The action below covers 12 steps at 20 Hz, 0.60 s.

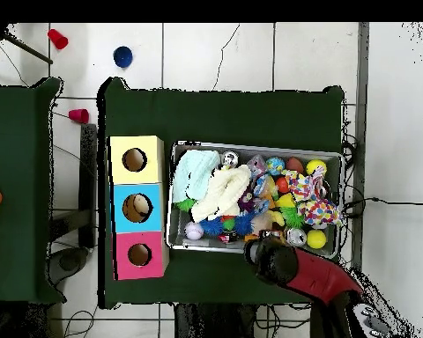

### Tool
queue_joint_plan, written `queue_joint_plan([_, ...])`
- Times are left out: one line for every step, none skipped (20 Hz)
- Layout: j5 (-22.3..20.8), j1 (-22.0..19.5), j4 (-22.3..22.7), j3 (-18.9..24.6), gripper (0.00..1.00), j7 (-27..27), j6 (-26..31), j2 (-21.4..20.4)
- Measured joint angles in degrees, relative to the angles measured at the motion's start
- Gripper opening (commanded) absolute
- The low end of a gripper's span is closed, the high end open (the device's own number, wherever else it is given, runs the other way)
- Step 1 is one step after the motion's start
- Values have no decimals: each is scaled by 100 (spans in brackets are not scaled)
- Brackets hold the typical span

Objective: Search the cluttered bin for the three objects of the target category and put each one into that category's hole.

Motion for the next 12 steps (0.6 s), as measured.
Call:
queue_joint_plan([-4,14,-57,-8,100,0,1,39])
queue_joint_plan([-7,28,-114,-17,100,0,2,78])
queue_joint_plan([-12,25,-152,-20,100,0,2,94])
queue_joint_plan([-21,20,-177,-22,100,0,5,101])
queue_joint_plan([-43,-1,-228,-18,100,0,4,127])
queue_joint_plan([-65,-21,-278,-15,100,0,2,152])
queue_joint_plan([-79,-42,-314,-11,100,0,2,179])
queue_joint_plan([-92,-60,-345,-6,100,0,1,201])
queue_joint_plan([-112,-89,-388,4,100,0,1,232])
queue_joint_plan([-161,-182,-501,41,100,0,1,311])
queue_joint_plan([-179,-211,-536,50,100,0,1,338])
queue_joint_plan([-196,-236,-572,58,100,0,1,365])
